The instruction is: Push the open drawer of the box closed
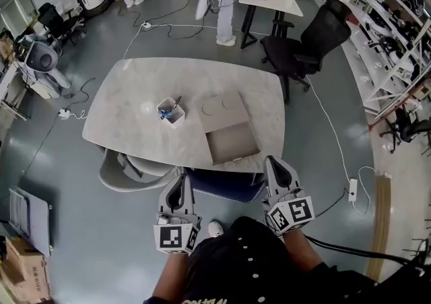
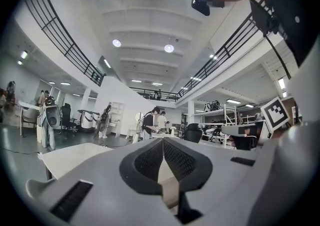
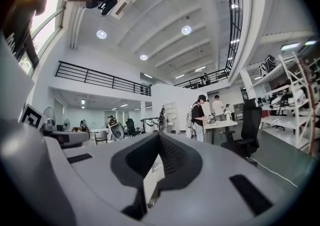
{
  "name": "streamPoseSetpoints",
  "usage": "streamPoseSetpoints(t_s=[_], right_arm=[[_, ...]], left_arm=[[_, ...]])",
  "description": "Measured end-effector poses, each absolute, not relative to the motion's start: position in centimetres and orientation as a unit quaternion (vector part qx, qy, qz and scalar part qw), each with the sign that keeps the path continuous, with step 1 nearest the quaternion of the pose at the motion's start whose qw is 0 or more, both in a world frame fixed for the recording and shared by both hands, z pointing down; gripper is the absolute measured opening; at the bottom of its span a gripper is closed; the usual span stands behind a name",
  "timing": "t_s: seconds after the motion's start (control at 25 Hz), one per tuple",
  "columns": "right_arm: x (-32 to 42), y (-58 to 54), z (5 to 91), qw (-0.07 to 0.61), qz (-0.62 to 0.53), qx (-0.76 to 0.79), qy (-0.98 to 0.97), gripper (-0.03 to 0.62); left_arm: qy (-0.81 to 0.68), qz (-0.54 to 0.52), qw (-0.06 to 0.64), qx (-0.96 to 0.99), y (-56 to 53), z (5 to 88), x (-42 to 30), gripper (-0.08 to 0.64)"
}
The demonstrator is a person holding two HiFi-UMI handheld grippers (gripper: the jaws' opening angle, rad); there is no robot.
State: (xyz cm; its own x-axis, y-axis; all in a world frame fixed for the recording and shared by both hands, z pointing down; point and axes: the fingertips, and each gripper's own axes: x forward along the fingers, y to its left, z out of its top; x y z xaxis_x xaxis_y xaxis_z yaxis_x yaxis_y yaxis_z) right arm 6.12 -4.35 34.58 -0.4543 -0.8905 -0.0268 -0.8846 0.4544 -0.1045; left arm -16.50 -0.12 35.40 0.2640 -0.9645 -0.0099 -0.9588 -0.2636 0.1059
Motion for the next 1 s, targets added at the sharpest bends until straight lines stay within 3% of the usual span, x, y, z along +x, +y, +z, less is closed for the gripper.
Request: streamPoseSetpoints(t_s=[1.0], right_arm=[[7.6, -17.2, 38.3, 0.040, -0.121, -0.520, 0.845, -0.003]], left_arm=[[-0.598, -0.015, 0.059, 0.799, -11.5, 36.8, -13.6, 0.015]])
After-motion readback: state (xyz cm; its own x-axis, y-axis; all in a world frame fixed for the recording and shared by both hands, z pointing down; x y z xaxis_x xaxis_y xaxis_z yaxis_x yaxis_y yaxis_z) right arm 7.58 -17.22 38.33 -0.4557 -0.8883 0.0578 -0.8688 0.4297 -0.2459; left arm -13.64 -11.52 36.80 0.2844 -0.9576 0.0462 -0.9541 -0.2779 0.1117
